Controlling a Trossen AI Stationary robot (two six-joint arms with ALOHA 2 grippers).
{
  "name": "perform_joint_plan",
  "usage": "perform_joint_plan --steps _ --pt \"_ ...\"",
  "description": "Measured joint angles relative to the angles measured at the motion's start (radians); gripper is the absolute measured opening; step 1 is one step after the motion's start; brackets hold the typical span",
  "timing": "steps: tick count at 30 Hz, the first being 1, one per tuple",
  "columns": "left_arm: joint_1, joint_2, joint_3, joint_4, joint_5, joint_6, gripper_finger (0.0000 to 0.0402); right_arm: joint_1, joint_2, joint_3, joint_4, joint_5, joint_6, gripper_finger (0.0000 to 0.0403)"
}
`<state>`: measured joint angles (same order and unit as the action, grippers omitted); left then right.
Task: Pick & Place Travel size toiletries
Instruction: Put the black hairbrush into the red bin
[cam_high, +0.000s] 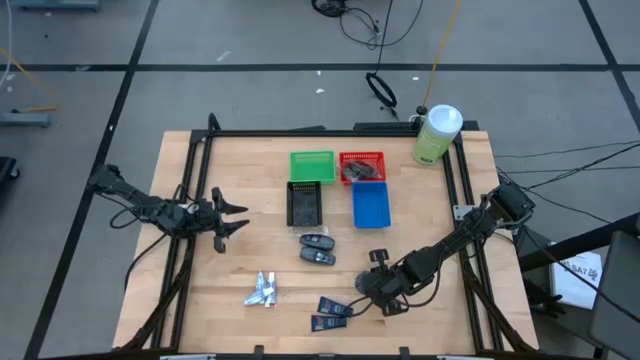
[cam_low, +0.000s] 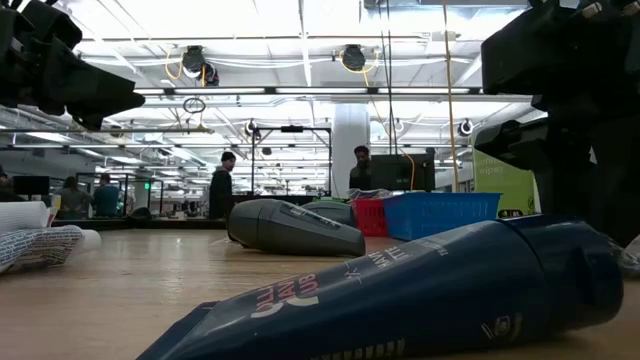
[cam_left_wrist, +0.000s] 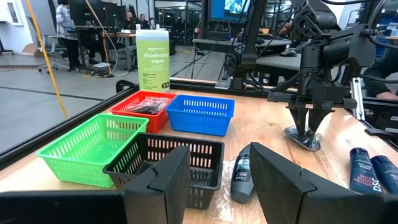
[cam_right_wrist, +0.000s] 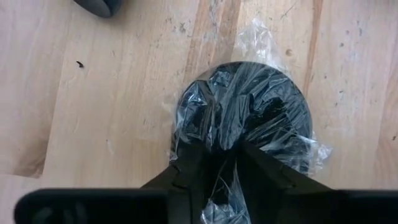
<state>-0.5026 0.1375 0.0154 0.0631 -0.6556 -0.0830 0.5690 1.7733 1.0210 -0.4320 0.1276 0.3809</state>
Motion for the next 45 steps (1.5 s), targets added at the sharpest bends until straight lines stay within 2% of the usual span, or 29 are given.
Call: perform_joint_plan --steps 23,27,33,45 --pt "0.000 0.000 0.000 0.002 0.000 0.000 0.0164 0.000 -0.002 -0.001 0.037 -0.001 0.000 0.0072" --pt "0.000 0.000 0.000 0.002 0.001 0.000 0.0163 0.000 -0.032 -0.004 0.032 -0.002 0.000 0.0056" --pt "0.000 0.000 0.000 0.002 0.001 0.000 0.0164 0.000 -0.130 -0.005 0.035 -0.003 -0.008 0.0005" --pt "0.000 0.000 0.000 0.008 0.001 0.000 0.0163 0.000 -0.287 -0.003 0.062 0.006 -0.064 0.0001"
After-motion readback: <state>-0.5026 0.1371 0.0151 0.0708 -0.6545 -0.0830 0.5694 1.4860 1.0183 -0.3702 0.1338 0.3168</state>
